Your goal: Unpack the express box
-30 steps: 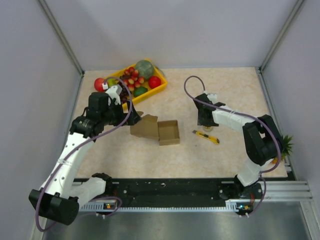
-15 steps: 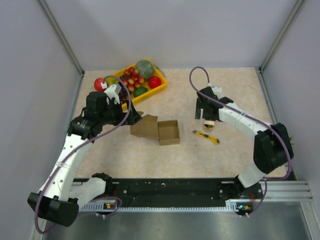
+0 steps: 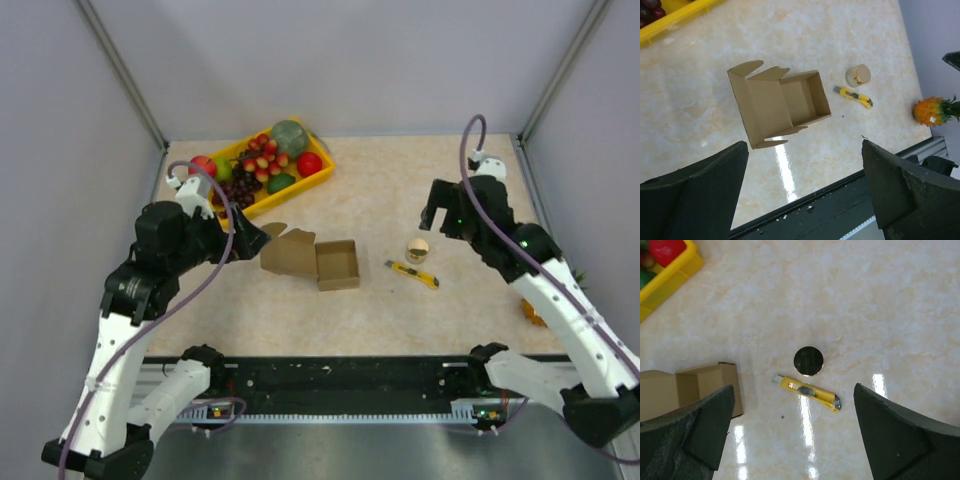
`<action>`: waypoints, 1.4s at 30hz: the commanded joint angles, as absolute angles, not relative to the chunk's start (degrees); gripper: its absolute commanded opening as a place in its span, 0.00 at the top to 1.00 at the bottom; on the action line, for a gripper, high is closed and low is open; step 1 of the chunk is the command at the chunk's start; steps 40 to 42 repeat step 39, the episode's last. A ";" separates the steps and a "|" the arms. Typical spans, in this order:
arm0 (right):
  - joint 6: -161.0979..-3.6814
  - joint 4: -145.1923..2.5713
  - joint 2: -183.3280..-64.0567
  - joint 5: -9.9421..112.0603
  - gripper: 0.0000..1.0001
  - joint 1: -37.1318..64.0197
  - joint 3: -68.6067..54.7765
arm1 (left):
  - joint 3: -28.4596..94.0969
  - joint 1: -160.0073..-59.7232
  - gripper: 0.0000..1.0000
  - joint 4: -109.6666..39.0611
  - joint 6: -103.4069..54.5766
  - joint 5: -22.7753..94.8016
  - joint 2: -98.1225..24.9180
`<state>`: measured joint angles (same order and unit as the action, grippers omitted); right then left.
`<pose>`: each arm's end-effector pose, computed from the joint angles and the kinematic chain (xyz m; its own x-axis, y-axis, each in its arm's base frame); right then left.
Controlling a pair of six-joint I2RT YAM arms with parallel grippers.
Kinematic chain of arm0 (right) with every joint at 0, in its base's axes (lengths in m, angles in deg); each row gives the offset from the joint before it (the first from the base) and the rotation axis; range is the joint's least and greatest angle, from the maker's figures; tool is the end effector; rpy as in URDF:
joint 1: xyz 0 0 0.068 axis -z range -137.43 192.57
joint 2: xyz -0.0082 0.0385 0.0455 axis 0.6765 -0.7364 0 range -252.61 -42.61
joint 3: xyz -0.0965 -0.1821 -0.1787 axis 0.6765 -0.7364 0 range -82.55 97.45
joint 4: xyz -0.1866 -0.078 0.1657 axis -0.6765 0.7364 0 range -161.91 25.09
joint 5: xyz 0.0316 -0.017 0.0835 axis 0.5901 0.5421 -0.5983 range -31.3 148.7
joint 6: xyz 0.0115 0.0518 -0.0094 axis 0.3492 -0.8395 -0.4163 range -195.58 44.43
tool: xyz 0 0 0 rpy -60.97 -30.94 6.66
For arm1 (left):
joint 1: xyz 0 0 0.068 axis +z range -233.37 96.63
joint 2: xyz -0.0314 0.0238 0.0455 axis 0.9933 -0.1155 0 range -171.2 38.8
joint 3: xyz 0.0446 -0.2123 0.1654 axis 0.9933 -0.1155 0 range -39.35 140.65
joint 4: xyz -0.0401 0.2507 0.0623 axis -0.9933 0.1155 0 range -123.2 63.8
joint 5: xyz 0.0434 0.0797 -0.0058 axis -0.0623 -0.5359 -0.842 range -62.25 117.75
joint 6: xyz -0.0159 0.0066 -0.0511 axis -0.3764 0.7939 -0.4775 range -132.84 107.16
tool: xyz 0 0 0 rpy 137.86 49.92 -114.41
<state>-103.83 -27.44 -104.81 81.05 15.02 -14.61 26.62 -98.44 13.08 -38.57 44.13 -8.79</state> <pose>0.1996 0.0888 0.3644 -0.5665 0.1981 -0.7999 0.1173 0.9802 0.1597 0.1434 -0.0490 0.3920 -0.6198 -0.2645 -0.7388 0.2452 0.8290 -0.5026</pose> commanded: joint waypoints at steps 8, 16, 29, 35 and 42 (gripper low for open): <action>-100.10 -18.84 -78.75 74.34 0.01 15.59 -13.47 | 40.18 -98.22 0.01 27.59 -39.73 38.22 2.15; -97.73 -12.14 -76.63 74.44 0.01 15.59 -4.16 | 43.97 -98.22 0.01 31.75 -39.82 36.10 4.26; -100.10 -9.77 -76.98 74.17 0.01 15.59 -0.99 | 51.18 -98.31 0.01 34.83 -39.11 36.10 3.29; -100.71 -9.85 -77.42 74.08 0.01 15.59 -0.55 | 52.32 -98.22 0.01 35.97 -38.33 35.40 2.86; -100.71 -9.77 -78.03 74.08 0.01 15.59 -0.20 | 53.63 -98.22 0.01 36.24 -37.80 34.87 2.68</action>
